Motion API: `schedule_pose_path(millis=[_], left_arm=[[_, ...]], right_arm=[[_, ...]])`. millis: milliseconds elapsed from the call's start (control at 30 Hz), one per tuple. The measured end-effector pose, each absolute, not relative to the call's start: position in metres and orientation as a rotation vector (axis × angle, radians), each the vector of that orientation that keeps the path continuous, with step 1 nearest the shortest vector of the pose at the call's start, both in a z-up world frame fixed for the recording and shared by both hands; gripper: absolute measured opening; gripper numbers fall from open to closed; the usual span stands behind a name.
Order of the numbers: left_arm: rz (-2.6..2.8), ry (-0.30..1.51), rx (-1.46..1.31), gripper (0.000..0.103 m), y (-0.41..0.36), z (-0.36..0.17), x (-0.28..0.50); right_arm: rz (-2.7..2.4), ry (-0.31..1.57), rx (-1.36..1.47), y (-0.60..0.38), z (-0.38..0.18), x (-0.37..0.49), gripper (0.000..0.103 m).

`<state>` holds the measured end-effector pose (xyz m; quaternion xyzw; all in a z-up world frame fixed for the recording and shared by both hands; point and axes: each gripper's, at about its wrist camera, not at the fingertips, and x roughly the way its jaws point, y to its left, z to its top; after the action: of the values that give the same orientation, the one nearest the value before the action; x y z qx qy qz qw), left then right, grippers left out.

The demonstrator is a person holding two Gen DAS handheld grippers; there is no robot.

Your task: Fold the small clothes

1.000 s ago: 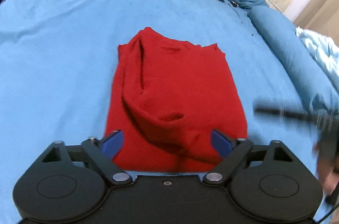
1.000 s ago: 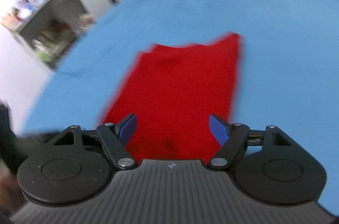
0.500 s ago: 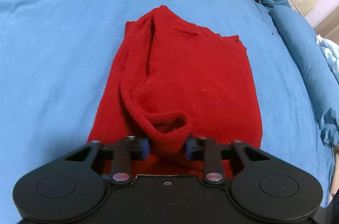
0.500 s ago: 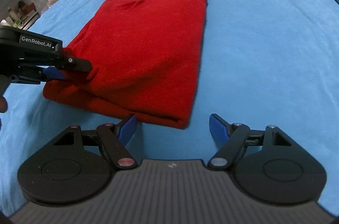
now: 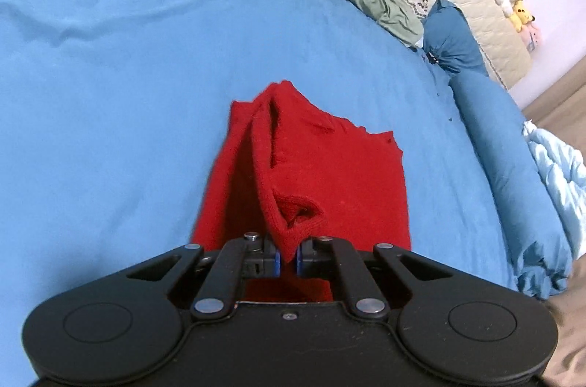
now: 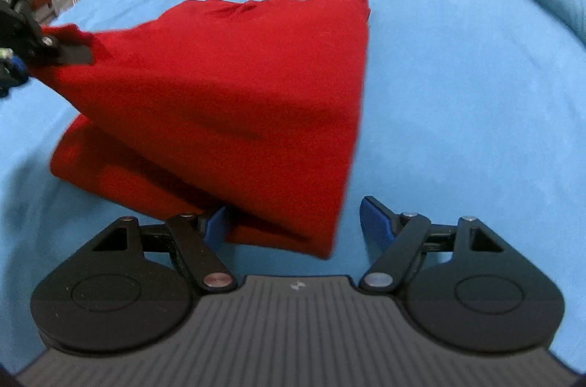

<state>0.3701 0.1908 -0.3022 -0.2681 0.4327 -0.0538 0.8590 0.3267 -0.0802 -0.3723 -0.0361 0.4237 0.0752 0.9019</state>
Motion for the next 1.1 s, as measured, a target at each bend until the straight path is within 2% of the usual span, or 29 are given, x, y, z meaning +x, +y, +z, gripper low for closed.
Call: schedule_pose_path(millis=[33,167,200,267,500,567,600,767,833,867,900,933,967,1000,1100], left_arm=[[-0.111,0.910,-0.554,0.007,0.193,-0.303,0.367],[-0.113,0.944,-0.489,0.009,0.191,-0.326,0.354],[-0.116,0.961,-0.449,0.011,0.188,-0.337,0.351],[-0.108,0.965,-0.380,0.021,0.183,-0.352,0.346],[-0.059,0.908,-0.297,0.029,0.181,-0.349,0.324],[-0.007,0.950,-0.217,0.065,0.180,-0.352,0.324],[0.013,0.954,-0.197,0.068,0.181,-0.351,0.324],[0.000,0.960,-0.169,0.067,0.187,-0.330,0.328],[-0.012,0.928,-0.120,0.068,0.184,-0.313,0.333],[-0.019,0.906,-0.096,0.072,0.182,-0.304,0.337],[-0.028,0.884,-0.078,0.074,0.180,-0.295,0.342],[-0.041,0.861,-0.064,0.082,0.177,-0.287,0.350],[-0.053,0.848,-0.056,0.097,0.174,-0.282,0.359],[-0.062,0.833,-0.049,0.101,0.172,-0.278,0.367],[-0.095,0.828,-0.053,0.103,0.165,-0.277,0.394]], right_arm=[[0.123,0.862,-0.098,-0.083,-0.368,0.325,0.084],[0.036,0.888,-0.050,-0.118,-0.362,0.321,0.084],[0.049,0.910,-0.020,-0.127,-0.366,0.321,0.084],[0.074,0.910,-0.034,-0.131,-0.369,0.320,0.084],[0.146,0.932,-0.040,-0.137,-0.369,0.331,0.086],[0.164,0.952,-0.029,-0.140,-0.367,0.333,0.087],[0.174,0.961,-0.025,-0.142,-0.364,0.331,0.087],[0.209,0.993,0.008,-0.153,-0.345,0.327,0.087],[0.232,0.977,0.039,-0.161,-0.327,0.328,0.091],[0.243,0.970,0.050,-0.164,-0.318,0.329,0.094],[0.255,0.966,0.065,-0.167,-0.308,0.333,0.103],[0.269,0.970,0.085,-0.169,-0.300,0.340,0.103],[0.282,0.982,0.108,-0.172,-0.294,0.346,0.103],[0.293,0.992,0.135,-0.174,-0.289,0.355,0.103],[0.327,1.018,0.238,-0.180,-0.282,0.383,0.103]])
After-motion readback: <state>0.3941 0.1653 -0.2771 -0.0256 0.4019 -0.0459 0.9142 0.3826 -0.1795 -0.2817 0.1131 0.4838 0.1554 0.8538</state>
